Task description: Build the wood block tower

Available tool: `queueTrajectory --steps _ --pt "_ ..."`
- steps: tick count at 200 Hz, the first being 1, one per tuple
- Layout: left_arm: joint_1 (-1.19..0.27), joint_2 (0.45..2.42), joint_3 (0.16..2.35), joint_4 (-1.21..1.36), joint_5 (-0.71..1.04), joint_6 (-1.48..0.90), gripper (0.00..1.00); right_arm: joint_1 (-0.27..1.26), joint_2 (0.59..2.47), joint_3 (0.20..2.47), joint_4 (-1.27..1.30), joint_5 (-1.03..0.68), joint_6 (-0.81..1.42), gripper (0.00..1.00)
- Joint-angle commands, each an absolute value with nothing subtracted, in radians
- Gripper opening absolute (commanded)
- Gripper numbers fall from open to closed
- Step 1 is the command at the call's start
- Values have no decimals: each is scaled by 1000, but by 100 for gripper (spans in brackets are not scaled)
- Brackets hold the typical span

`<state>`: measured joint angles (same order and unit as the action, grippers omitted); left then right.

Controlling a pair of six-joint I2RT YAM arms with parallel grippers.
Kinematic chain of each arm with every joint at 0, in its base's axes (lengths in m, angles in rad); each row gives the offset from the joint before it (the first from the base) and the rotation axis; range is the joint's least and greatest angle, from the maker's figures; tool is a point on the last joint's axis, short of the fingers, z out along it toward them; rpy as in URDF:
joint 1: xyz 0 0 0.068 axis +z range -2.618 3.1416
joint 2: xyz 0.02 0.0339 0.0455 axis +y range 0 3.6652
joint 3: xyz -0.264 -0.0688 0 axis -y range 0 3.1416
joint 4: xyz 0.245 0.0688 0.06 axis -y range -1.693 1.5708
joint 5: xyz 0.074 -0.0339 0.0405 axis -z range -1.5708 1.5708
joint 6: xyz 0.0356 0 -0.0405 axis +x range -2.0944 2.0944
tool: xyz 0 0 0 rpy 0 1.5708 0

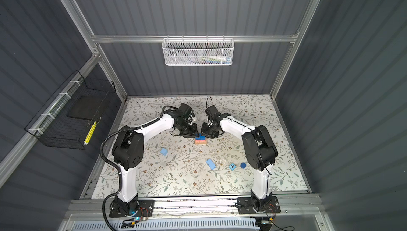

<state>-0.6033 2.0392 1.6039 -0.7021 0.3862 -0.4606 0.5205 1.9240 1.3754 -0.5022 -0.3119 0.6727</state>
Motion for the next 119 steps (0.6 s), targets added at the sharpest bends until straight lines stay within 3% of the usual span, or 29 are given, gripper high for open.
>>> queueTrajectory --steps 1,119 --pt "-609 2052 1631 -716 404 -463 32 517 1949 1399 -519 -308 669 34" --pt "-609 2051 1629 -719 398 -463 34 517 1942 1394 -527 -302 672 35"
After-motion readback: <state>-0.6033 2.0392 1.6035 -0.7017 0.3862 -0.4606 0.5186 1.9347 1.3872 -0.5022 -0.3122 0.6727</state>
